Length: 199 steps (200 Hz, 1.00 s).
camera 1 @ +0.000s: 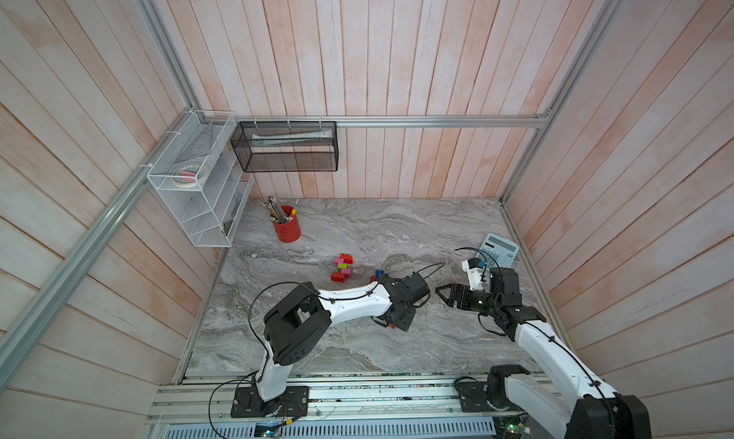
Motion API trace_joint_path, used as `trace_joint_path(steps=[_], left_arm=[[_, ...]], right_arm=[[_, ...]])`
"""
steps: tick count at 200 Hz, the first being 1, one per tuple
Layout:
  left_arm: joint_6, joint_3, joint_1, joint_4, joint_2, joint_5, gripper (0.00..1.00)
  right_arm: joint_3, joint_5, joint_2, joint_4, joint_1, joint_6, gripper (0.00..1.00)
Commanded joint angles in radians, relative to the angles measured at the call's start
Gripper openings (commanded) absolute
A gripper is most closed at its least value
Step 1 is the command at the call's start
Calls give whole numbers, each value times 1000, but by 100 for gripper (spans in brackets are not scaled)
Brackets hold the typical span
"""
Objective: Assemble the letter s with lego
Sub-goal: Pick up the lego brick from the center of the board.
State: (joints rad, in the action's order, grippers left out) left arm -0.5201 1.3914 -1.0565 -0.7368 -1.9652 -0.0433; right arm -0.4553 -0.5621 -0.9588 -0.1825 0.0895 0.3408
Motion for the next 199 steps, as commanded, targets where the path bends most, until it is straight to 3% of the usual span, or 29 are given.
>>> trace_joint_path(steps=[1,94,160,199], left_arm=[[-27,30,-2,-25,-32,-32,56],[-111,35,-2,-62,-46,-56,38],[-353,0,-28,-139,52,-72,38],[-528,-144,-34,-150,143,-87,38]], right_arm=[[6,-21,13,15,-5,16,83],[1,-21,16,12,-5,22,82],[1,-35,35,1,-5,39,81],[-2,-62,17,15,-5,52,81]])
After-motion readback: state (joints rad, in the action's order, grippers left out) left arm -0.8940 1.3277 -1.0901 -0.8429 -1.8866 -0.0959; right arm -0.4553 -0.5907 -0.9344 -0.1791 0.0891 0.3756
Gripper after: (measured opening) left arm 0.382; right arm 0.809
